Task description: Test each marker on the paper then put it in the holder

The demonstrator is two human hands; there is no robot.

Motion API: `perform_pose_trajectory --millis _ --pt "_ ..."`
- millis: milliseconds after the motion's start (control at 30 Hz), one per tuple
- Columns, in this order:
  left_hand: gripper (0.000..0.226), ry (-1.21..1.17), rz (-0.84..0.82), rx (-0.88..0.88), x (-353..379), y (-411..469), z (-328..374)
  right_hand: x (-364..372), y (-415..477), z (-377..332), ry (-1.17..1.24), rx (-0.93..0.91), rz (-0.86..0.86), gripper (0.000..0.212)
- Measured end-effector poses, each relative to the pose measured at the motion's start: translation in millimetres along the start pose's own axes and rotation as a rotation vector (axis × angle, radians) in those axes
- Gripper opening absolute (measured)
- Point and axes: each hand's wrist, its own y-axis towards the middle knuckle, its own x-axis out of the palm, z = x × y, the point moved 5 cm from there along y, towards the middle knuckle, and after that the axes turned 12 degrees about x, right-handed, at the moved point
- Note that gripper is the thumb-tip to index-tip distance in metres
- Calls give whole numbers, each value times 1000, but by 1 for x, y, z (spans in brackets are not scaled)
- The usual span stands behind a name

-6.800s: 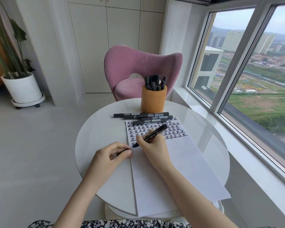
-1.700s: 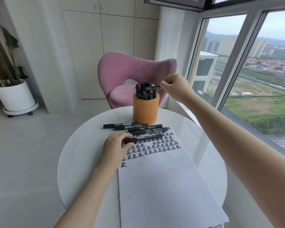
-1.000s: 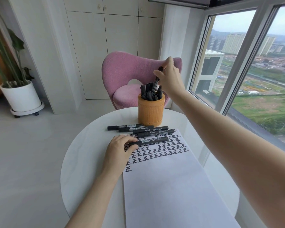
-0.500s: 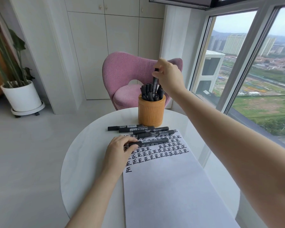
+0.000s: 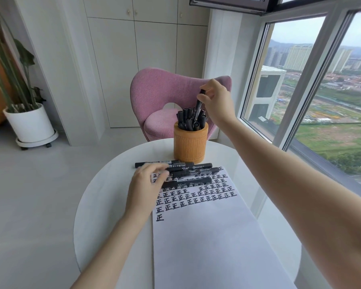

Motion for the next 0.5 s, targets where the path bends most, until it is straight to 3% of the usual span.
perform_pose_trajectory --millis 133,267,367,500 --pt "18 16 65 -4 -7 56 16 -1 0 2 27 -18 -3 17" --pt "22 52 22 -22 13 105 26 -1 1 5 48 -23 -9 18" --pt "20 108 -31 -53 28 120 25 -1 2 8 58 -31 -20 19" --pt "14 148 45 -57 32 126 23 -3 3 10 65 -50 -28 21"
